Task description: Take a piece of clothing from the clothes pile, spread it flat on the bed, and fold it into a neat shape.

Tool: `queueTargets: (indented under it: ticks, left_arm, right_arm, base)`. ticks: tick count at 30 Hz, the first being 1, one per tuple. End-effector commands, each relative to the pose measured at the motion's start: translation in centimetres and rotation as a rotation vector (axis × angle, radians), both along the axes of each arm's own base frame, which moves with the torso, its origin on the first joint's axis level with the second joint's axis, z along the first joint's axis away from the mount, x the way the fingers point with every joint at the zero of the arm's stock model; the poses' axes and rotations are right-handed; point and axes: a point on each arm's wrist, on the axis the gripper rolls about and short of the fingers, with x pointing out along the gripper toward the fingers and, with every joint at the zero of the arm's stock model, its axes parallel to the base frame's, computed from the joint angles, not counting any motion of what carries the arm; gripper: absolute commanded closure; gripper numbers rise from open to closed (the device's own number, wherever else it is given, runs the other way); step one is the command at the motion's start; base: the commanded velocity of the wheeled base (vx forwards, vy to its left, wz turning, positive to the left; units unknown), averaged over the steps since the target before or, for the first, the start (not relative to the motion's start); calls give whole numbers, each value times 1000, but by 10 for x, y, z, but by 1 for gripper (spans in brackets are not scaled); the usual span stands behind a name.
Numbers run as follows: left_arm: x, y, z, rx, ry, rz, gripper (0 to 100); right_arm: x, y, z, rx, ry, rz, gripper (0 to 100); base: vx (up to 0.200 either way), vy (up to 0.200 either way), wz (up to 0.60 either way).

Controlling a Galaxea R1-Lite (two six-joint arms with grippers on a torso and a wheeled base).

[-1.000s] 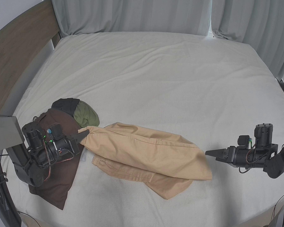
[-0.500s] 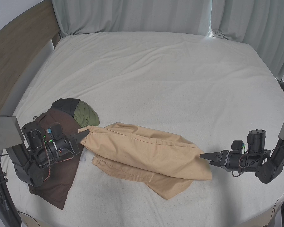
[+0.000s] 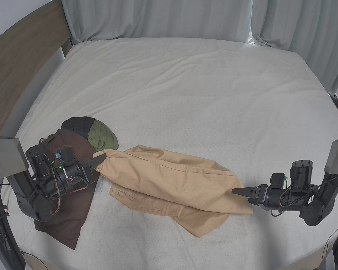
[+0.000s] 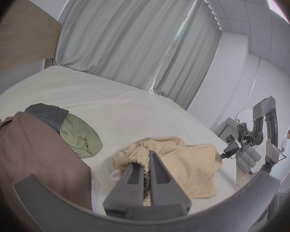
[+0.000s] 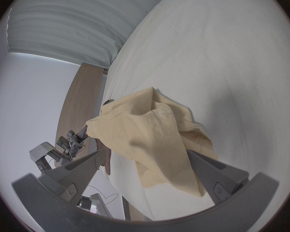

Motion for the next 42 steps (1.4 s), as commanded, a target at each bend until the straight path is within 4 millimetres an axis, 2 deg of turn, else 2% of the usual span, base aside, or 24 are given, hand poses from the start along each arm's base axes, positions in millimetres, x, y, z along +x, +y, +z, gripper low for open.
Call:
queueTargets:
  ticks: [1, 8, 16, 24, 30, 35, 42]
  left_arm:
    - [0, -1, -1, 0, 1, -2, 100]
    - [0, -1, -1, 0, 1, -2, 100]
    - [0, -2, -1, 0, 1, -5, 100]
    - [0, -2, -1, 0, 1, -5, 100]
    - [0, -1, 0, 0, -1, -3, 100]
    - [0, -2, 0, 0, -2, -6, 100]
    - [0, -1, 1, 0, -4, -3, 100]
  right_arm:
    - [-6, 4, 10, 23, -19, 18, 0]
    - [-13, 2, 30, 68, -66, 50, 0]
    - [-8, -7, 30, 67, -73, 11, 0]
    - [-4, -5, 13, 51, -27, 19, 0]
    - [-2, -6, 18, 71, -99, 12, 0]
    - [-3, -6, 16, 67, -88, 14, 0]
    - [5, -2, -10, 54, -37, 20, 0]
  base:
    - [0, 0, 0]
    - [0, 0, 0]
    - [0, 0, 0]
    - [0, 0, 0]
    - [0, 0, 0]
    - [0, 0, 0]
    - [0, 0, 0]
